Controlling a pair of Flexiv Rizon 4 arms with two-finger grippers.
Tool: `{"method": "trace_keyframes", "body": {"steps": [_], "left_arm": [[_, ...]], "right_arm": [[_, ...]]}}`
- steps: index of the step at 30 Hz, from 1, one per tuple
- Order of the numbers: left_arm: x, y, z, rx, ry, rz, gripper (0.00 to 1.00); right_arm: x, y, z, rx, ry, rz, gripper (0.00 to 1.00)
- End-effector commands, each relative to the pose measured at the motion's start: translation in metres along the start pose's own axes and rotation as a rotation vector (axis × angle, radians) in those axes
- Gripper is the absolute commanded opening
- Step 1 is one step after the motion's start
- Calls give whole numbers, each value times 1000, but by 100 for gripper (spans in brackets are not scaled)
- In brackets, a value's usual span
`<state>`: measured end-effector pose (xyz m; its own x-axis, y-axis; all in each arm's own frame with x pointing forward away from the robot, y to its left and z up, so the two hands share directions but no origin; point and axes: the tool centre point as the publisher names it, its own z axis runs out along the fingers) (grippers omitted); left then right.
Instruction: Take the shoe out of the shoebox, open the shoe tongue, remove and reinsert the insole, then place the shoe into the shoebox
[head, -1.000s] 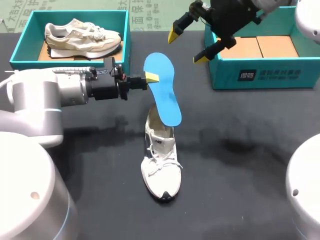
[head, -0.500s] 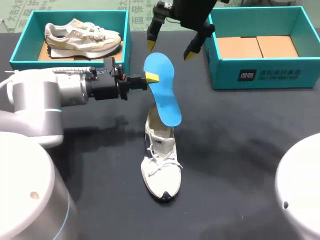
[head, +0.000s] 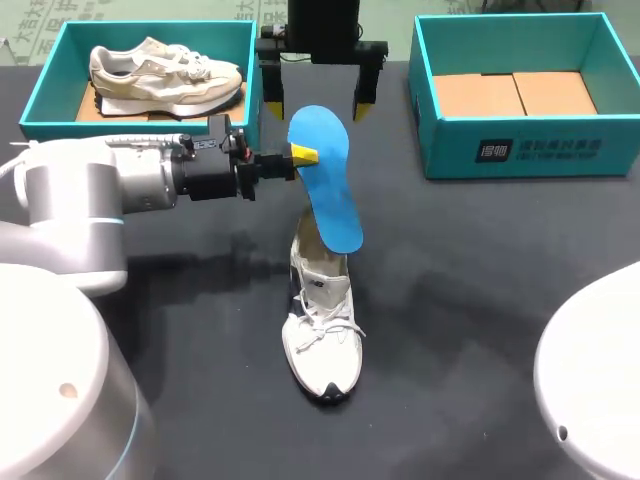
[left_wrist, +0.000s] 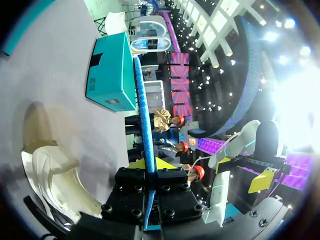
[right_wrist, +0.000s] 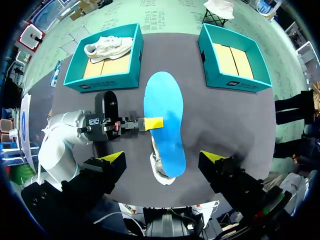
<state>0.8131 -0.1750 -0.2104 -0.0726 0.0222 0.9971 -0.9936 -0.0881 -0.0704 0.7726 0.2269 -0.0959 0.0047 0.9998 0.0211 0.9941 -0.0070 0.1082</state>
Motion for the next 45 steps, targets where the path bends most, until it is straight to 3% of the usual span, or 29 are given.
{"method": "trace_keyframes", "body": {"steps": [1,11,19,33,40,45], "left_arm": [[0,0,-1,-2,-3,0,0],[0,0,-1,-2,-3,0,0],[0,0,-1,-2,-3,0,0],[0,0,-1,-2,-3,0,0],[0,0,-1,-2,-3,0,0],[0,0,-1,-2,-3,0,0]], "right_arm": [[6,2,2,4,-136,0,100],[-4,5,8,-49,77,12,100],[-14,10,5,2,244,85,100],[-33,12,14,45,694,186,100],[-50,8,26,21,887,219,100],[-60,4,32,10,965,234,100]]}}
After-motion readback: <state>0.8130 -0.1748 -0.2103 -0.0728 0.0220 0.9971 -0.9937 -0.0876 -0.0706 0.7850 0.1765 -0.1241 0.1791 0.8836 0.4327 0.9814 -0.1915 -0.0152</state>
